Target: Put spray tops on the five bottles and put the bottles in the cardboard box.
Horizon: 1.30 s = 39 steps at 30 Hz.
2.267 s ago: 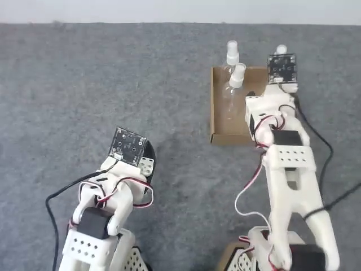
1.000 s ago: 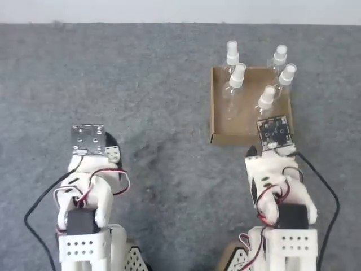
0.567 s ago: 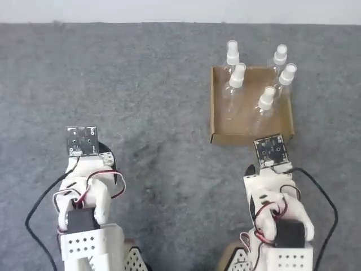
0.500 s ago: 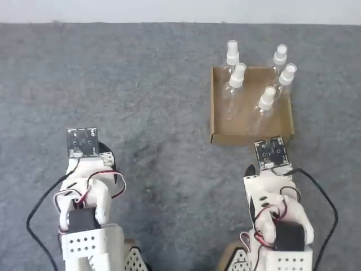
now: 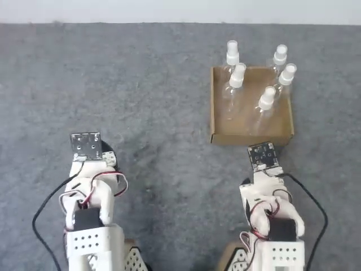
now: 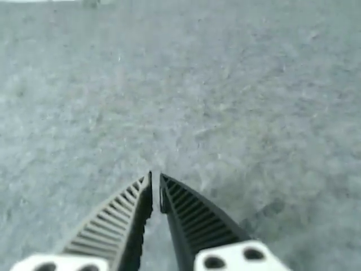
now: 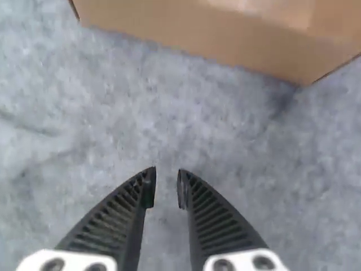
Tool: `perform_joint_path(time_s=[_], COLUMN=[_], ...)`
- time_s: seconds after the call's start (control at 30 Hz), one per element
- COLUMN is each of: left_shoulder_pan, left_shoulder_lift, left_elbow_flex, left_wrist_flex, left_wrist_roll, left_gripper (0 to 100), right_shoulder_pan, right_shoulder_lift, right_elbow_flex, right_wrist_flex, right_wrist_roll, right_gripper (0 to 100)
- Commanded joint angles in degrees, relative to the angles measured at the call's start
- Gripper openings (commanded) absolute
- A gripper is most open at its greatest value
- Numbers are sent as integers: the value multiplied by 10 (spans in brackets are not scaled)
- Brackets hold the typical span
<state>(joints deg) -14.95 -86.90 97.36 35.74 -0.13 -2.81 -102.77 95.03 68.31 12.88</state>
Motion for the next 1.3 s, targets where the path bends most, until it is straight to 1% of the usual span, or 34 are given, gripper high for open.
perform_joint_path(time_s=[0.0,0.2,0.37,0.9,1.03,1.27], left_shoulder_pan=[0,-4,-4,-4,-4,-4], left_shoulder_lift=[-18,-18,-18,-17,-16,-16], left_elbow_flex=[-4,-4,-4,-4,-4,-4], left_wrist_flex=[53,105,127,126,126,126], left_wrist_roll=[4,4,4,4,4,4], left_gripper=[15,15,15,14,14,14], right_shoulder_pan=[3,0,-1,-2,-2,-1], right_shoulder_lift=[-13,-11,-12,-8,-12,-12], right_elbow_flex=[13,14,14,14,14,14], right_wrist_flex=[-27,-26,-26,-24,6,10], right_wrist_roll=[4,3,2,2,3,5], right_gripper=[14,15,17,13,13,13])
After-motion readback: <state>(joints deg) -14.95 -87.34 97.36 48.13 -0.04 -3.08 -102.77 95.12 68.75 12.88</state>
